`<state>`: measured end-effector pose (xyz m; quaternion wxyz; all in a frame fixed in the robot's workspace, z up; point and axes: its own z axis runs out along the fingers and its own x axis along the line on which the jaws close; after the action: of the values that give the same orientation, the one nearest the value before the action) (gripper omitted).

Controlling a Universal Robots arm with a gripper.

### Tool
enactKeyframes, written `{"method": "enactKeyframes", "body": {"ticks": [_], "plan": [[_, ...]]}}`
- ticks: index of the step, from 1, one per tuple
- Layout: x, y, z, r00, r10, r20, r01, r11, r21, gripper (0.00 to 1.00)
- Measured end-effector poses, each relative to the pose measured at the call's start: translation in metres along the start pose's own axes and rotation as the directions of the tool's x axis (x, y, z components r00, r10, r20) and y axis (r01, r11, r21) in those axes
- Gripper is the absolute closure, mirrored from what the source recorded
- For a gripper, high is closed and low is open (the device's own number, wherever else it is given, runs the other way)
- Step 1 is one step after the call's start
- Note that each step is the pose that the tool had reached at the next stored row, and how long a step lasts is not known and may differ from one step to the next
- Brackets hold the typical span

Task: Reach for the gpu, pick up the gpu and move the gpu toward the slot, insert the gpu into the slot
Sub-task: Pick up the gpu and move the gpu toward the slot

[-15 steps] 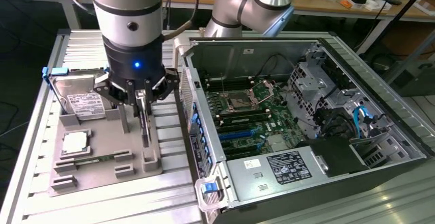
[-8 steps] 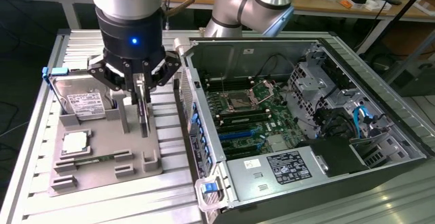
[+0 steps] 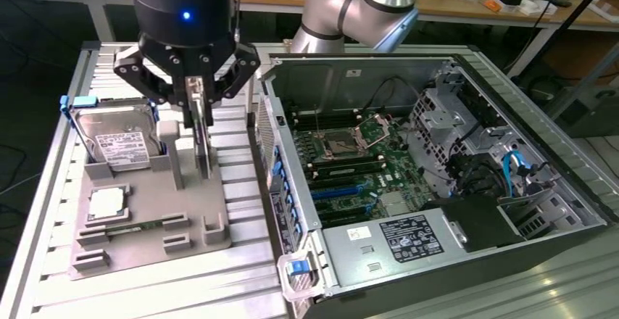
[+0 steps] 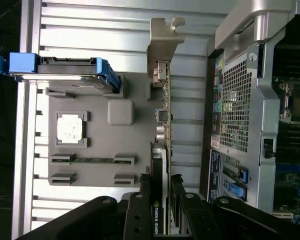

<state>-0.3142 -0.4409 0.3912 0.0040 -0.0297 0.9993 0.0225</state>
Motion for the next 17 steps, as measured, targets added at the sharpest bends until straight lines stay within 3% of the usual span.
{"method": "enactKeyframes", "body": {"ticks": [6,17], "plan": [[0.0,0.0008,-0.0185,1.0,0.0,-0.0001,0.0,1.0,0.0001,0.73],[0.0,0.0019,-0.042,1.0,0.0,0.0001,0.0,1.0,-0.0001,0.73]]}}
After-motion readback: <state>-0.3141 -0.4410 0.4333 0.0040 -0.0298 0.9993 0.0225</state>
